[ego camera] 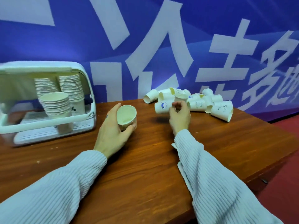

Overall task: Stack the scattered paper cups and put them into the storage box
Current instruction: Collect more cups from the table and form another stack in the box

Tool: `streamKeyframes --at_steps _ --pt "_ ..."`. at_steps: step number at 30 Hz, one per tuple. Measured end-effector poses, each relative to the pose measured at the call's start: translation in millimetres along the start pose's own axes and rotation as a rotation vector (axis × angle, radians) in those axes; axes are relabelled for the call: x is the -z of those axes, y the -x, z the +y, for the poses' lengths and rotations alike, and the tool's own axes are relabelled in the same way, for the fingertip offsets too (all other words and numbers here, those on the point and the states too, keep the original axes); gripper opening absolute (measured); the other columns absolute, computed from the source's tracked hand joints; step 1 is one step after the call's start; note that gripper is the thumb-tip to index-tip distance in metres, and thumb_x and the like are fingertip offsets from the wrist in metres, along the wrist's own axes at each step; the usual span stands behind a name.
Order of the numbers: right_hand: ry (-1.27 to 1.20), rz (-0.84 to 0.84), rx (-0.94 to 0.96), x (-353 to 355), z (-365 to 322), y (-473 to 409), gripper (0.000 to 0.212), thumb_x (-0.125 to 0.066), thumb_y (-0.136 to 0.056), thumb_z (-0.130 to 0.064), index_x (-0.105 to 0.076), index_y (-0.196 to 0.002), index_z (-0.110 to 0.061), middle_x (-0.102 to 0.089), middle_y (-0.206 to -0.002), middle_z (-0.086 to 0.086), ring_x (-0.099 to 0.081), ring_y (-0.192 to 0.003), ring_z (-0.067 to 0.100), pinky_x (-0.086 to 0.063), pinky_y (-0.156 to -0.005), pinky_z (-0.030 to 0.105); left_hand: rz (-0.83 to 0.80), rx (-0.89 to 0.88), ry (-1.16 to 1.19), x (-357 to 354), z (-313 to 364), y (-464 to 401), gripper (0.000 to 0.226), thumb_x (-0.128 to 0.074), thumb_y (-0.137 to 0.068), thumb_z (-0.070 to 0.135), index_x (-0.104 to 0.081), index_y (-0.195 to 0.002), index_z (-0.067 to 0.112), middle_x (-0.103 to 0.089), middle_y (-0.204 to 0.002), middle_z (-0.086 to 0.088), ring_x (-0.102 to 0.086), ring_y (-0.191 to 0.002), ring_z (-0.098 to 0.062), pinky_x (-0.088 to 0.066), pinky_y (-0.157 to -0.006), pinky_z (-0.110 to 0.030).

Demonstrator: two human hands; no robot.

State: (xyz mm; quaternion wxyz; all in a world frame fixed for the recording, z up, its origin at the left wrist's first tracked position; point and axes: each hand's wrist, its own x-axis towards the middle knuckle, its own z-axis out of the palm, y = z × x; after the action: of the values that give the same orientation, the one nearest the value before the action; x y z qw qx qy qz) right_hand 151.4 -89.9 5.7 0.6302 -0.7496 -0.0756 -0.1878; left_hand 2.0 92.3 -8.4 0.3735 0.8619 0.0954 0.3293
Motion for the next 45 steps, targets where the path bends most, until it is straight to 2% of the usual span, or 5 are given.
streamKeyframes --at_steps 13,25,29,38,45 --pt "-0.26 -0.465 0.497 -178.5 -136.3 78.7 0.015 -0.064 -0.098 -0.016 -0.073 -0.11 -0.022 -0.074 -0.102 -0.014 -0.068 -0.099 0.004 -0.058 -0.091 0.03 0.565 0.146 0.026 160.5 -46.8 8.2 0.076 -0.078 -0.088 0.028 -0.036 -0.151 0.022 -0.05 -0.146 0.001 -0.047 -0.134 -0.016 -0.038 -0.112 -0.031" --pt "0.408 -0.915 0.72 -228.6 -154.9 100.4 0.033 -0.051 -0.1 -0.027 -0.075 -0.122 -0.03 -0.074 -0.125 -0.007 -0.066 -0.117 0.019 -0.052 -0.104 0.043 0.545 0.204 -0.015 198.7 -80.9 14.3 0.082 -0.068 -0.077 0.057 -0.035 -0.148 0.031 -0.051 -0.145 0.004 -0.05 -0.133 -0.019 -0.047 -0.108 -0.05" --pt "0.301 -0.825 0.721 -232.8 -138.9 104.3 0.047 -0.053 -0.096 -0.053 -0.068 -0.135 -0.031 -0.068 -0.136 -0.009 -0.059 -0.127 0.014 -0.049 -0.109 0.045 0.515 0.178 -0.06 201.7 -77.1 -4.7 0.078 -0.074 -0.086 0.046 -0.036 -0.152 0.025 -0.05 -0.149 0.001 -0.047 -0.136 -0.02 -0.043 -0.113 -0.047" --pt "-0.042 -0.48 0.439 -216.2 -56.0 131.6 0.048 -0.051 -0.103 -0.043 -0.046 -0.15 -0.036 -0.056 -0.143 -0.011 -0.048 -0.132 0.009 -0.044 -0.113 0.045 0.508 0.062 -0.187 196.8 -53.4 -82.9 0.071 -0.07 -0.093 0.038 -0.04 -0.153 0.016 -0.046 -0.149 -0.008 -0.044 -0.137 -0.023 -0.031 -0.112 -0.031" --pt "-0.121 -0.469 0.281 -214.1 -46.5 125.2 0.04 -0.053 -0.104 -0.039 -0.051 -0.144 -0.034 -0.061 -0.128 -0.012 -0.052 -0.121 0.009 -0.048 -0.106 0.046 0.173 0.196 -0.698 165.8 -88.8 -74.7 0.069 -0.017 -0.099 0.067 -0.056 -0.144 0.031 -0.057 -0.144 -0.003 -0.053 -0.125 -0.036 -0.039 -0.101 -0.051"
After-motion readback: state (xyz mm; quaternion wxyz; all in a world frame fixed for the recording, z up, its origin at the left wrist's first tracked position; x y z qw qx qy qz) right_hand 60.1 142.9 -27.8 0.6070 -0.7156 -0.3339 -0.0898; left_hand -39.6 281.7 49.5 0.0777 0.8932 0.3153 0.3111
